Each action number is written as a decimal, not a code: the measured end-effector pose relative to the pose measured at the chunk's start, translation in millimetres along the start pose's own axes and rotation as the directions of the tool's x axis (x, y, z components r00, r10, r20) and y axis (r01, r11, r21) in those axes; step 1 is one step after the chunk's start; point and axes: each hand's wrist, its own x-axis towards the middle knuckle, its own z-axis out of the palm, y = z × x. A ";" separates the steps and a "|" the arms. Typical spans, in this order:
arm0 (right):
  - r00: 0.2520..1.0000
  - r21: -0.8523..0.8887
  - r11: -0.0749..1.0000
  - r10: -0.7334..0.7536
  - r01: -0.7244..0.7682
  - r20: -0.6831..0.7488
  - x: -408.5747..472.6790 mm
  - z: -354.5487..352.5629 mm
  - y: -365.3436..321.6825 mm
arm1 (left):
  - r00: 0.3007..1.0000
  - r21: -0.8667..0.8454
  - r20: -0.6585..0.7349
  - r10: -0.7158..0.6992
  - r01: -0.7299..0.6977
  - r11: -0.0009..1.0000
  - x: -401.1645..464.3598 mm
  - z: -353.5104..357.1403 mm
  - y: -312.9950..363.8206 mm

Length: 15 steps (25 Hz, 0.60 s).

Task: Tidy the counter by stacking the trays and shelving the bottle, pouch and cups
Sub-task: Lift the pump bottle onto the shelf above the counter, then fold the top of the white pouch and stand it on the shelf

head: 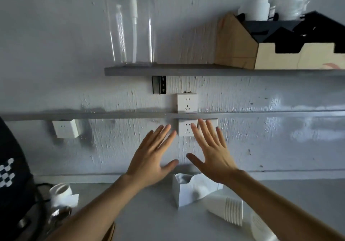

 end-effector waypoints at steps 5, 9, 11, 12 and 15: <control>0.976 0.058 0.990 0.114 -0.127 0.185 -58.3 64.4 17.0 | 0.956 -0.065 0.259 -0.136 0.158 0.985 -37.8 55.5 13.4; 0.944 0.051 0.982 0.162 -0.184 0.287 -84.3 96.9 34.4 | 0.913 -0.106 0.368 -0.175 0.228 0.968 -50.7 88.1 16.3; 0.933 0.050 0.978 0.176 -0.202 0.314 -86.2 106.5 41.4 | 0.902 -0.126 0.388 -0.190 0.255 0.959 -49.7 100.3 15.2; 0.927 0.048 0.977 0.182 -0.209 0.327 -85.3 111.4 45.1 | 0.895 -0.126 0.401 -0.197 0.267 0.955 -47.9 107.5 13.8; 0.912 0.048 0.973 0.192 -0.224 0.363 -79.8 125.4 54.9 | 0.876 -0.143 0.430 -0.217 0.303 0.942 -41.4 129.5 9.1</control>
